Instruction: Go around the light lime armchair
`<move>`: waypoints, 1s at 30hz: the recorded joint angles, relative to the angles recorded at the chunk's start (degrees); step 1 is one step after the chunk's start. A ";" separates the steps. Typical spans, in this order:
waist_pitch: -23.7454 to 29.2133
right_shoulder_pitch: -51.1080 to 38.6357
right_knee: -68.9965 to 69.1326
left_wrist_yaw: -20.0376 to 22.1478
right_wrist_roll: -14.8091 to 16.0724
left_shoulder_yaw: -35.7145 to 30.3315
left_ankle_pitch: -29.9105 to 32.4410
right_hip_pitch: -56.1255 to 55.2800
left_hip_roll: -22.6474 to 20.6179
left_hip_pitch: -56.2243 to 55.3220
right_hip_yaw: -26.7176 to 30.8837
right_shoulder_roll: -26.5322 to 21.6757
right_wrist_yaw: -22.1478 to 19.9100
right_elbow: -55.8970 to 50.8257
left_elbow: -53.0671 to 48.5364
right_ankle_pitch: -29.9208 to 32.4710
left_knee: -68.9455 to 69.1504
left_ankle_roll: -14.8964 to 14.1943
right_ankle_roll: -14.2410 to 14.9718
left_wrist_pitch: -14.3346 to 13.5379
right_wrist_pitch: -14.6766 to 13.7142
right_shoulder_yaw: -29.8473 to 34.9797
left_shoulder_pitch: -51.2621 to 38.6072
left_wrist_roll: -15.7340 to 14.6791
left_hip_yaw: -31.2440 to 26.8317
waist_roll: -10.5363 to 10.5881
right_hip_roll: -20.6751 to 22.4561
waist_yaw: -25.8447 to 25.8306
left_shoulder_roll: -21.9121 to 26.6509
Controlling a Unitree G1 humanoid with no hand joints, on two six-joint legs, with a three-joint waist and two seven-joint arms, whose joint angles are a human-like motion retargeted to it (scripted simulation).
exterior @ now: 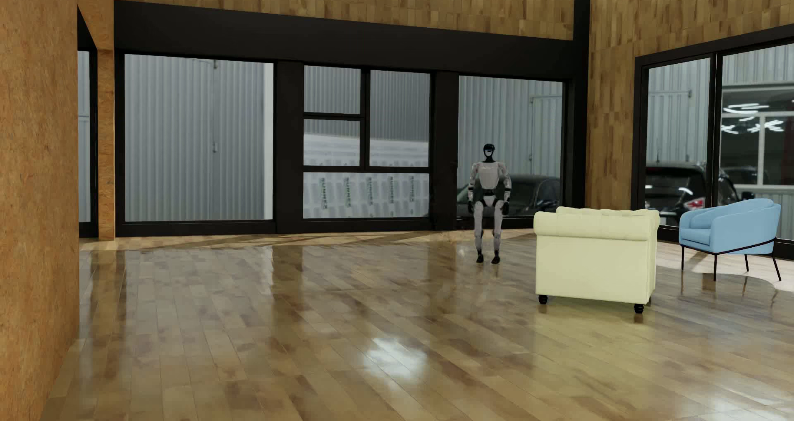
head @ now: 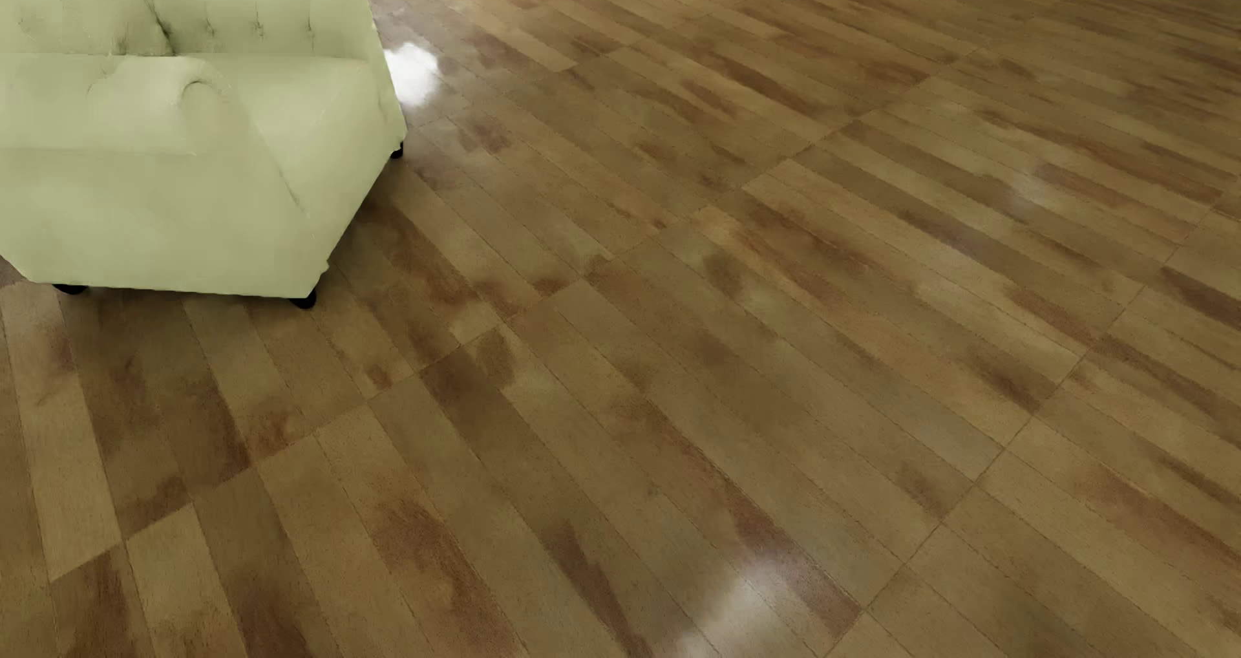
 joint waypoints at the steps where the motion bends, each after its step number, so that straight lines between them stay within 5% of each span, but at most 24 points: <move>1: 0.13 -0.79 -0.18 0.00 0.00 0.32 0.82 0.22 0.12 -0.24 0.00 0.28 0.00 -1.27 -0.99 -0.14 -0.10 0.00 0.00 0.00 0.00 -0.62 -0.24 0.00 0.00 -0.12 0.18 -0.22 0.37; 10: 0.78 -1.62 0.14 0.00 0.00 0.08 7.43 0.08 -1.31 -2.68 0.00 0.84 0.00 -1.12 -5.57 -4.32 0.56 0.00 0.00 0.00 0.00 -1.11 -2.01 0.00 0.00 -0.49 0.20 0.38 -1.02; 15: 4.74 1.80 23.76 0.00 0.00 -2.78 2.53 -13.96 -1.24 3.82 0.00 0.60 0.00 0.43 -9.34 -7.38 0.12 0.00 0.00 0.00 0.00 -0.61 -2.35 0.00 0.00 -0.57 -0.19 -3.79 2.40; 18: 5.53 3.73 19.16 0.00 0.00 -0.61 -0.95 -22.15 0.81 6.76 0.00 -0.68 0.00 1.74 -7.50 -4.07 -0.97 0.00 0.00 0.00 0.00 -0.07 -5.59 0.00 0.00 1.72 -0.26 -9.11 1.34; 23: 7.57 5.24 8.18 0.00 0.00 -0.28 -9.66 -29.50 1.32 19.03 0.00 -0.75 0.00 8.03 -6.37 2.16 -2.19 0.00 0.00 0.00 0.00 -1.02 -9.26 0.00 0.00 1.68 -0.95 -11.43 1.31; 27: 6.02 5.99 19.07 0.00 0.00 -4.49 -0.09 -31.58 5.21 22.24 0.00 -1.70 0.00 8.41 -3.40 -2.11 1.26 0.00 0.00 0.00 0.00 -0.18 -7.19 0.00 0.00 4.13 0.13 -16.57 0.80; 30: 6.35 4.28 21.23 0.00 0.00 -5.68 26.62 -23.46 7.94 10.73 0.00 -0.85 0.00 9.27 -2.55 -8.78 28.79 0.00 0.00 0.00 0.00 -0.26 -3.18 0.00 0.00 3.80 2.79 -14.83 0.62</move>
